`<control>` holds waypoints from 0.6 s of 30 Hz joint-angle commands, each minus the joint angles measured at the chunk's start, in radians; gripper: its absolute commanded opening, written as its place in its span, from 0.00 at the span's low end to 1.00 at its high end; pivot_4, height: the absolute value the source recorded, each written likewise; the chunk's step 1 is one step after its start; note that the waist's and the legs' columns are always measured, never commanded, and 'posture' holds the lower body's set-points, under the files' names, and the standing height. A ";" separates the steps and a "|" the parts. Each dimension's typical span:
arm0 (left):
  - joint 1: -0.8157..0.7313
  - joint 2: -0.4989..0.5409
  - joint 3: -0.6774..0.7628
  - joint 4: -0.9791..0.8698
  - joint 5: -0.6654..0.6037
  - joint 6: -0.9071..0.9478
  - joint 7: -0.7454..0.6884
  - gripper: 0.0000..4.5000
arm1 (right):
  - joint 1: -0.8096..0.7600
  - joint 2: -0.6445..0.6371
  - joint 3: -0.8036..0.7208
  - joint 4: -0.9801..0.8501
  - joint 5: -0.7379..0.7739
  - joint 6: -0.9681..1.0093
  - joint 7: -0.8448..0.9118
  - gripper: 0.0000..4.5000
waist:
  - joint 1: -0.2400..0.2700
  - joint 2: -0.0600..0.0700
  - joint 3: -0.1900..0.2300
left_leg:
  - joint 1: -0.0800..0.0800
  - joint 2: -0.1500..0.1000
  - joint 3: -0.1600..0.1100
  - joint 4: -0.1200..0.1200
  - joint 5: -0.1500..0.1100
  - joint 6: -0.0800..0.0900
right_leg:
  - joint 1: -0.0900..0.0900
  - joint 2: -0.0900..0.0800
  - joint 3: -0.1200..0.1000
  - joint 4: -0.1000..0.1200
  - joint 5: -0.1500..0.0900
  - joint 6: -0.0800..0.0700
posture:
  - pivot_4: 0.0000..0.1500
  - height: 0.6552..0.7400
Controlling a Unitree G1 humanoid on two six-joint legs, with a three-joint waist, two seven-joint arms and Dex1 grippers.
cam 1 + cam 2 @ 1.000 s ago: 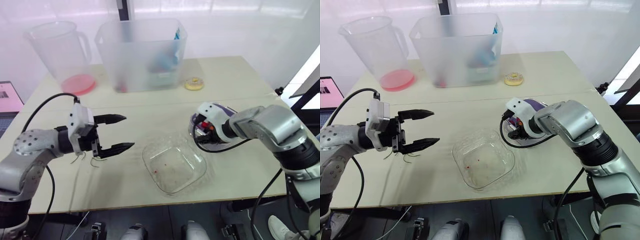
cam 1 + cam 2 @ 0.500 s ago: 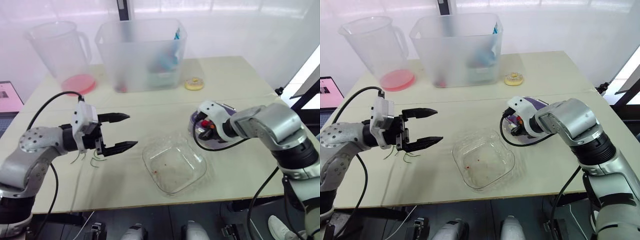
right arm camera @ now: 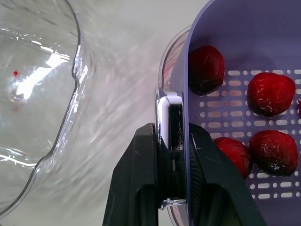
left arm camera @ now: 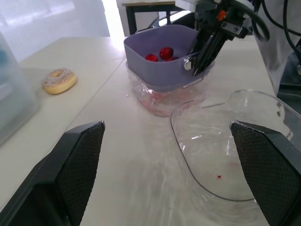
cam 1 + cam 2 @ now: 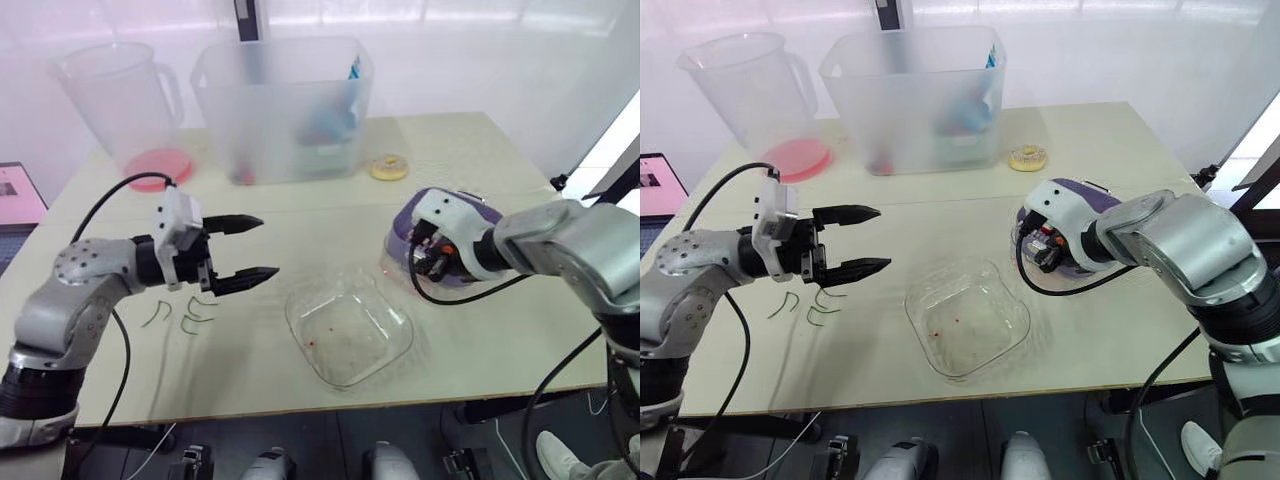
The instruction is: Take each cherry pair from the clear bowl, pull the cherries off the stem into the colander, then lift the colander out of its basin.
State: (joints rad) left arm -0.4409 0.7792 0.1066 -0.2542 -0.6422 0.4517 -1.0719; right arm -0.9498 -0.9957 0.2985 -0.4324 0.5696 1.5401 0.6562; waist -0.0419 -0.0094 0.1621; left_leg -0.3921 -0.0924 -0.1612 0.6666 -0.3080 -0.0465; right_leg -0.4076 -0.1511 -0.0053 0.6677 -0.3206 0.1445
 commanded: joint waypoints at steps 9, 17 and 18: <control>-0.027 -0.008 -0.005 0.016 0.014 -0.021 -0.027 1.00 | -0.016 -0.051 -0.037 -0.036 -0.005 -0.035 0.039 0.05 | 0.001 0.000 0.000 | 0.000 0.000 0.000 0.000 0.000 0.000 | 0.000 0.000 0.000 0.000 0.000 0.000 | 1.00 1.00; -0.037 -0.008 -0.022 0.027 0.021 0.016 -0.022 1.00 | -0.042 -0.085 -0.041 -0.013 -0.010 -0.058 0.069 0.05 | 0.001 0.000 0.000 | 0.000 0.000 0.000 0.000 0.000 0.000 | 0.000 0.000 0.000 0.000 0.000 0.000 | 1.00 1.00; -0.037 -0.009 -0.021 0.027 0.019 0.018 -0.021 1.00 | -0.042 -0.089 -0.042 -0.015 -0.010 -0.060 0.071 0.05 | 0.001 0.000 0.000 | 0.000 0.000 0.000 0.000 0.000 0.000 | 0.000 0.000 0.000 0.000 0.000 0.000 | 1.00 1.00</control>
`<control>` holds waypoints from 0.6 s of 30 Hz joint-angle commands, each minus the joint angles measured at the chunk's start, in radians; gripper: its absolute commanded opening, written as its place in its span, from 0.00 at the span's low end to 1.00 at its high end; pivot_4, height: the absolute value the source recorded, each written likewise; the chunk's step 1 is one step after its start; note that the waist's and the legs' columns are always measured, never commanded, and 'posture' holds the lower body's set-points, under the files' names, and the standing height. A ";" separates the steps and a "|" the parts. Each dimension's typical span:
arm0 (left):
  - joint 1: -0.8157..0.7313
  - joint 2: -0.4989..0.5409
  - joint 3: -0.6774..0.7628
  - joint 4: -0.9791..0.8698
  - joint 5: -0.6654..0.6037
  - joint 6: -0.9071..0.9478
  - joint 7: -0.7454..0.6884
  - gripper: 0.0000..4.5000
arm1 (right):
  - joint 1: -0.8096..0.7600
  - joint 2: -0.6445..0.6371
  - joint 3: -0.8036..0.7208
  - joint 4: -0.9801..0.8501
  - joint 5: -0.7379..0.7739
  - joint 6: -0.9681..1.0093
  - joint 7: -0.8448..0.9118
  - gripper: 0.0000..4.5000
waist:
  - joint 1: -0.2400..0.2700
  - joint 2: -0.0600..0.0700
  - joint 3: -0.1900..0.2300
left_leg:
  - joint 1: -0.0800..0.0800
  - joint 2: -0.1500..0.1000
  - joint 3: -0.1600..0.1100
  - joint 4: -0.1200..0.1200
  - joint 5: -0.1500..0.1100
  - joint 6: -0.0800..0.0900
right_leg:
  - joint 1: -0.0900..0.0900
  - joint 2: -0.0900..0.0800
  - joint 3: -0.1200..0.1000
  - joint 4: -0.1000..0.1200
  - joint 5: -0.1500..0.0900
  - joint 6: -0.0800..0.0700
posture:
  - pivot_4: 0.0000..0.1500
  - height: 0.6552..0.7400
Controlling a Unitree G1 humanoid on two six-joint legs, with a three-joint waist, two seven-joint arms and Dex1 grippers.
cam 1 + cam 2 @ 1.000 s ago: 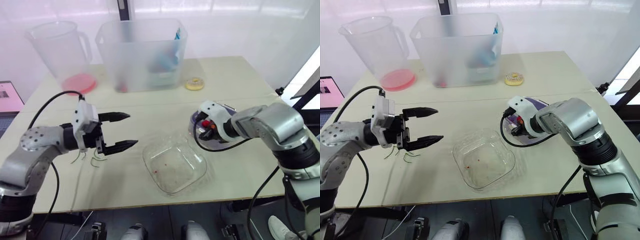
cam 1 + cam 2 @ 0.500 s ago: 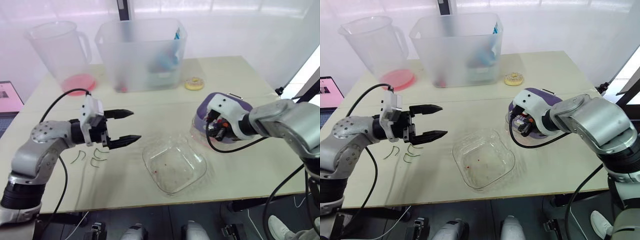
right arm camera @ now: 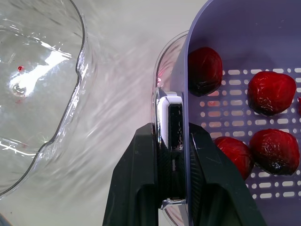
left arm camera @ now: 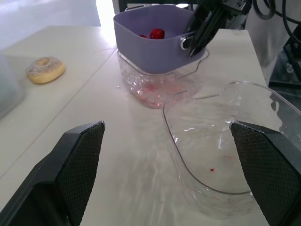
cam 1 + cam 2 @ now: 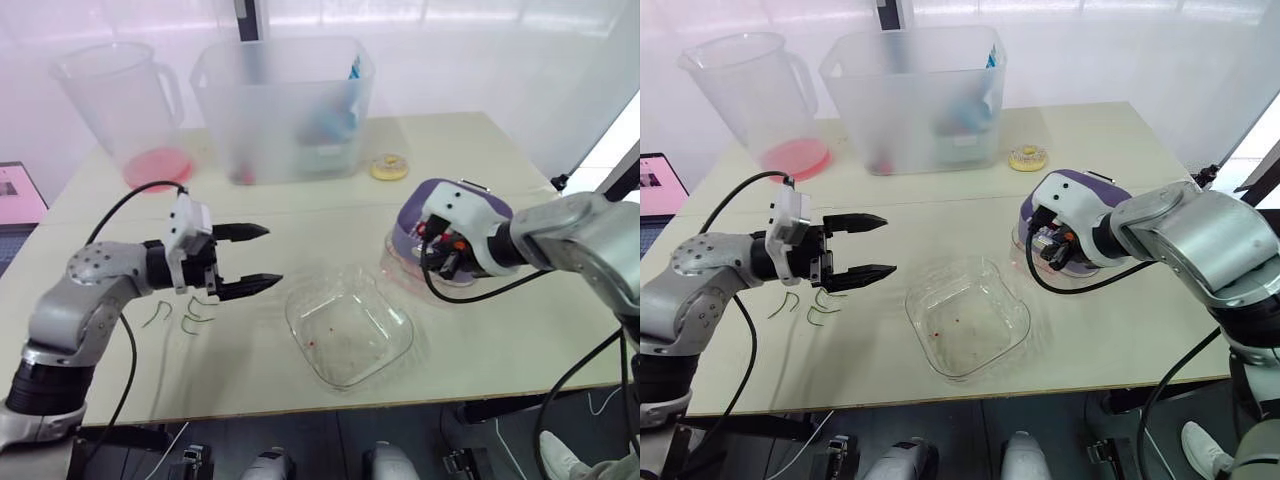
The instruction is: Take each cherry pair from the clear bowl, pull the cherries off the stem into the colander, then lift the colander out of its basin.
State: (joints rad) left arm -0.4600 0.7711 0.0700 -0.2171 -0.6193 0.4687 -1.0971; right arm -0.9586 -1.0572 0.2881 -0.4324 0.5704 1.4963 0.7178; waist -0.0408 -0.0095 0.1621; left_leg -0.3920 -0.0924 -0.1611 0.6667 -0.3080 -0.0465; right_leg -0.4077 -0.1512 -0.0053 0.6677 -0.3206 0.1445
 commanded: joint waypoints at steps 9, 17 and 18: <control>-0.012 0.010 -0.005 -0.019 -0.002 0.040 0.001 1.00 | -0.023 -0.045 -0.045 -0.044 -0.016 -0.004 0.002 0.05 | 0.000 0.000 0.000 | 0.000 0.000 0.000 0.000 0.000 0.000 | 0.000 0.000 0.000 0.000 0.000 0.000 | 1.00 1.00; -0.030 0.010 -0.029 0.015 0.031 0.033 -0.021 1.00 | -0.035 -0.048 -0.030 -0.065 -0.028 -0.013 -0.006 0.05 | -0.001 0.000 0.000 | 0.000 0.000 0.000 0.000 0.000 0.000 | 0.000 0.000 0.000 0.000 0.000 0.000 | 1.00 1.00; -0.035 0.003 -0.026 0.019 0.031 0.031 -0.019 1.00 | -0.039 -0.046 -0.028 -0.063 -0.031 -0.014 -0.007 0.05 | -0.001 0.000 0.000 | 0.000 0.000 0.000 0.000 0.000 0.000 | 0.000 0.000 0.000 0.000 0.000 0.000 | 1.00 1.00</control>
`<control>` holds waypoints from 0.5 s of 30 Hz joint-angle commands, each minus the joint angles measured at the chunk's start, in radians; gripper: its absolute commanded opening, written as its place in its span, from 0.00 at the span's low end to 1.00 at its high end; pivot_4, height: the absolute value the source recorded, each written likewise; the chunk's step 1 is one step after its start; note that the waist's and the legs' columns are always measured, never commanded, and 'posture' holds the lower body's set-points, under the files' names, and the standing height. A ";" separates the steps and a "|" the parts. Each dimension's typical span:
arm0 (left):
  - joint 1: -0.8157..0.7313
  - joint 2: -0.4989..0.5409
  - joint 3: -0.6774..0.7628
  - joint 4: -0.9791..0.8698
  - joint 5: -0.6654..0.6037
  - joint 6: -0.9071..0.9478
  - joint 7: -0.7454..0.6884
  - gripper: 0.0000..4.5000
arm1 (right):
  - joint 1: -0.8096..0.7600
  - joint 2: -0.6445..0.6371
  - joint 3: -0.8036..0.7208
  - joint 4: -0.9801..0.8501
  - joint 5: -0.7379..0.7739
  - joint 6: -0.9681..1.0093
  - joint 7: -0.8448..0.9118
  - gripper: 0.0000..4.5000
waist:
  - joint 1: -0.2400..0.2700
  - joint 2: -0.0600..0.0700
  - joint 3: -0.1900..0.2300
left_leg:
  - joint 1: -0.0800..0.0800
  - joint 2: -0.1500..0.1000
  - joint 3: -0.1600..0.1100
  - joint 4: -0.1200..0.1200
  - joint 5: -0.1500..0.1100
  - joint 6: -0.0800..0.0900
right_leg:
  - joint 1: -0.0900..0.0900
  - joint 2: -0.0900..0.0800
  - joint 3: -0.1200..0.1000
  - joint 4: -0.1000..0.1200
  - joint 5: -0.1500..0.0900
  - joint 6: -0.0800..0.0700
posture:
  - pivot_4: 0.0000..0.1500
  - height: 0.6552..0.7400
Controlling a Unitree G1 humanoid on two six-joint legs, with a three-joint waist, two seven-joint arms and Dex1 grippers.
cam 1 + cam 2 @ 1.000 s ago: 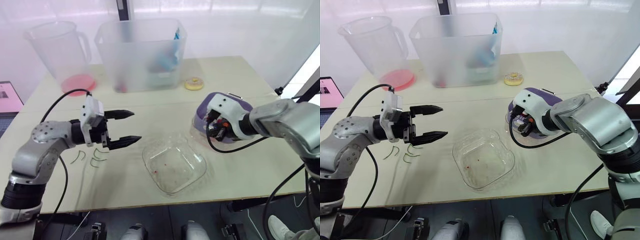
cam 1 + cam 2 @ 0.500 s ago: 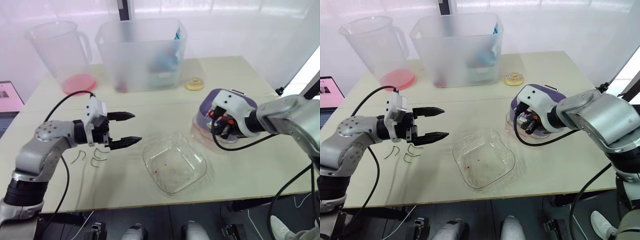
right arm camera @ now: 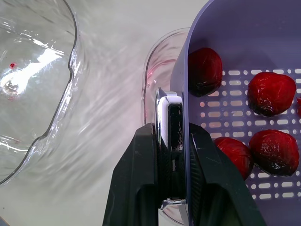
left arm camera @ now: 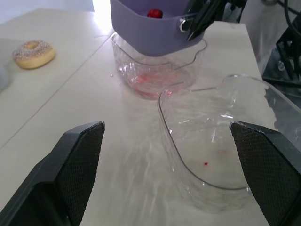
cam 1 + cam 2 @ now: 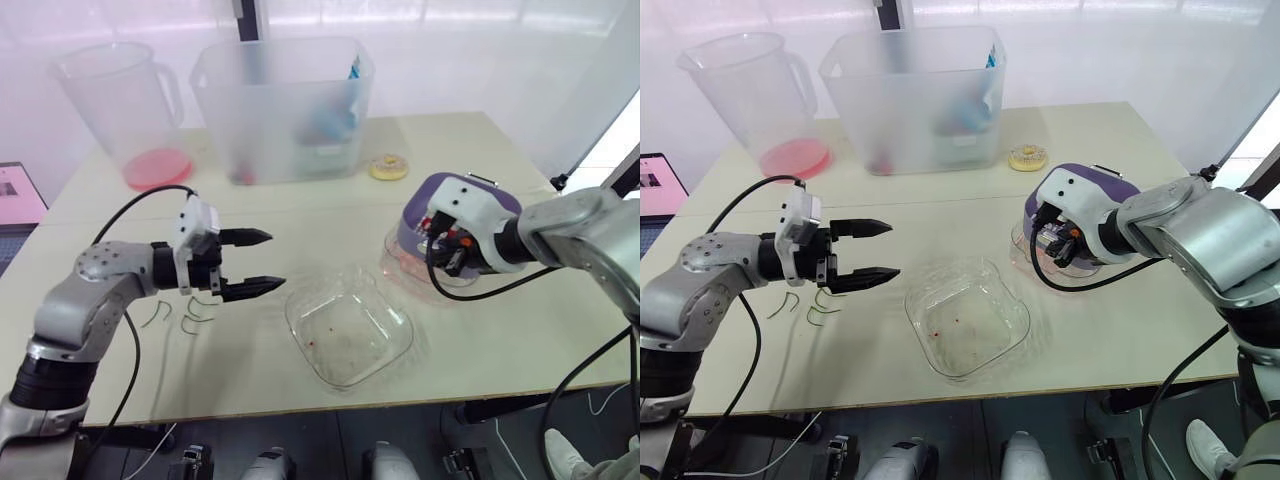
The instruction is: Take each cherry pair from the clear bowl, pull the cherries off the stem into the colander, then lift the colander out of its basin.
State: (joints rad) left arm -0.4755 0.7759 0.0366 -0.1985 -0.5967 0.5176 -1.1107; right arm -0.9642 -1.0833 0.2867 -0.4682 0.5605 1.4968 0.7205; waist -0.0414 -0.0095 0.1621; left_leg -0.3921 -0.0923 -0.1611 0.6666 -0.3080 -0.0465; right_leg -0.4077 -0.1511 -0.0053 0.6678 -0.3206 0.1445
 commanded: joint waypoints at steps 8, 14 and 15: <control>-0.030 -0.025 0.000 0.003 0.014 -0.021 0.003 1.00 | -0.048 -0.026 -0.008 -0.028 -0.031 -0.018 -0.004 0.05 | 0.000 0.000 0.000 | 0.000 0.000 0.000 0.000 0.000 0.000 | 0.000 0.000 0.000 0.000 0.000 0.000 | 1.00 1.00; -0.037 -0.039 0.008 0.008 0.011 -0.015 0.003 1.00 | -0.032 -0.022 -0.019 -0.033 -0.028 -0.009 -0.008 0.05 | 0.000 0.000 0.000 | 0.000 0.000 0.000 0.000 0.000 0.000 | 0.000 0.000 0.000 0.000 0.000 0.000 | 1.00 1.00; -0.037 -0.039 0.008 0.009 0.012 -0.015 0.004 1.00 | -0.033 -0.023 -0.019 -0.030 -0.030 -0.010 -0.008 0.05 | 0.000 0.000 0.000 | 0.000 0.000 0.000 0.000 0.000 0.000 | 0.000 0.000 0.000 0.000 0.000 0.000 | 1.00 1.00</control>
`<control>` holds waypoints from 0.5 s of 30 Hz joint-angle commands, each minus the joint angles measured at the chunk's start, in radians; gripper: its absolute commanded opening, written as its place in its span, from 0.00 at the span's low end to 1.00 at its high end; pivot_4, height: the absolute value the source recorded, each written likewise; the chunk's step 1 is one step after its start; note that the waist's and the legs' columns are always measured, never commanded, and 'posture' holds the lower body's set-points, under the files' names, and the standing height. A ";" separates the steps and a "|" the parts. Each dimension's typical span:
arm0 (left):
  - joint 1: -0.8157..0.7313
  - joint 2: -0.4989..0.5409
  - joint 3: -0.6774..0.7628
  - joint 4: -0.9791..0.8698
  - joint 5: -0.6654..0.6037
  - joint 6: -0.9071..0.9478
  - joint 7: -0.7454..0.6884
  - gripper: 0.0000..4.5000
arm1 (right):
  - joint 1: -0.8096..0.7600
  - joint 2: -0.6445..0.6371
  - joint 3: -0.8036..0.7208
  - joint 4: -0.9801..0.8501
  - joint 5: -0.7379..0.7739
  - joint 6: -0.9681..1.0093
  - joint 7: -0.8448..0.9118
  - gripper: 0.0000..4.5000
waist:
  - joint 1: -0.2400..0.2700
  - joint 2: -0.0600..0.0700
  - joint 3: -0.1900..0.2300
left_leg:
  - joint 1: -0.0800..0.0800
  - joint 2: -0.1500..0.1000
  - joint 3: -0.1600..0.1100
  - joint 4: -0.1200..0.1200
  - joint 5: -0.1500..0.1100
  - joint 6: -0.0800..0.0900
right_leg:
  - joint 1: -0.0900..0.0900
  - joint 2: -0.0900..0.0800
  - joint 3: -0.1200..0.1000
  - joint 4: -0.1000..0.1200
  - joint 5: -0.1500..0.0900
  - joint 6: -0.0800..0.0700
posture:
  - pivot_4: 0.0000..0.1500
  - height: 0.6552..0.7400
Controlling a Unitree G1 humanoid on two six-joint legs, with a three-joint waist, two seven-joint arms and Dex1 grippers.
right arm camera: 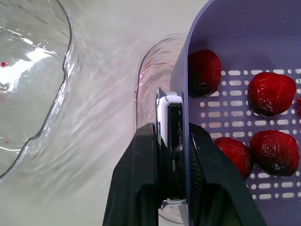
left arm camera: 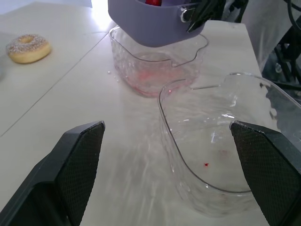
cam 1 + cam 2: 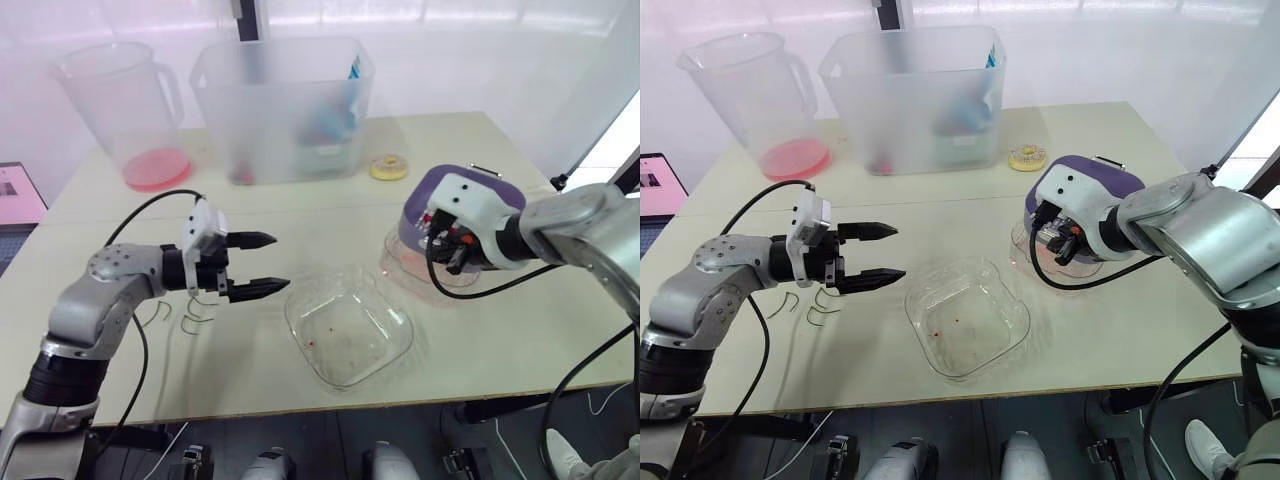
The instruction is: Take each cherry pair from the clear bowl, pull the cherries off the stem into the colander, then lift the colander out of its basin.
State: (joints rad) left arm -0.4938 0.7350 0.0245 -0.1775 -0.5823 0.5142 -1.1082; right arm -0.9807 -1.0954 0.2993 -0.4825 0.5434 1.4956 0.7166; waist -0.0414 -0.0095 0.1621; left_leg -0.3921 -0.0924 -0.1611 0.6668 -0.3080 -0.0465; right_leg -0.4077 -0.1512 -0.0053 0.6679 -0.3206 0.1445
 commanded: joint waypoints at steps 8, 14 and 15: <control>-0.022 -0.003 0.013 -0.010 0.006 -0.015 0.001 1.00 | 0.012 -0.021 -0.056 -0.021 0.003 -0.001 0.008 0.05 | 0.001 0.000 0.000 | 0.000 0.000 0.000 0.000 0.000 0.000 | 0.000 0.000 0.000 0.000 0.000 0.000 | 1.00 1.00; -0.027 -0.005 0.015 -0.003 0.003 -0.016 -0.008 1.00 | 0.004 -0.034 -0.055 -0.016 0.001 -0.017 0.020 0.05 | 0.000 0.000 0.000 | 0.000 0.000 0.000 0.000 0.000 0.000 | 0.000 0.000 0.000 0.000 0.000 0.000 | 1.00 1.00; -0.028 -0.006 0.018 -0.001 0.001 -0.017 -0.008 1.00 | 0.003 -0.043 -0.052 -0.013 -0.002 -0.029 0.028 0.05 | 0.000 0.000 0.000 | 0.000 0.000 0.000 0.000 0.000 0.000 | 0.000 0.000 0.000 0.000 0.000 0.000 | 1.00 1.00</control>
State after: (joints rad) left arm -0.5053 0.7280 0.0241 -0.1674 -0.5778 0.5141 -1.1101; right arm -0.9537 -1.1178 0.2838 -0.4805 0.5512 1.4930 0.7365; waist -0.0413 -0.0095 0.1621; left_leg -0.3921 -0.0924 -0.1609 0.6670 -0.3080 -0.0465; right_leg -0.4077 -0.1513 -0.0053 0.6681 -0.3206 0.1445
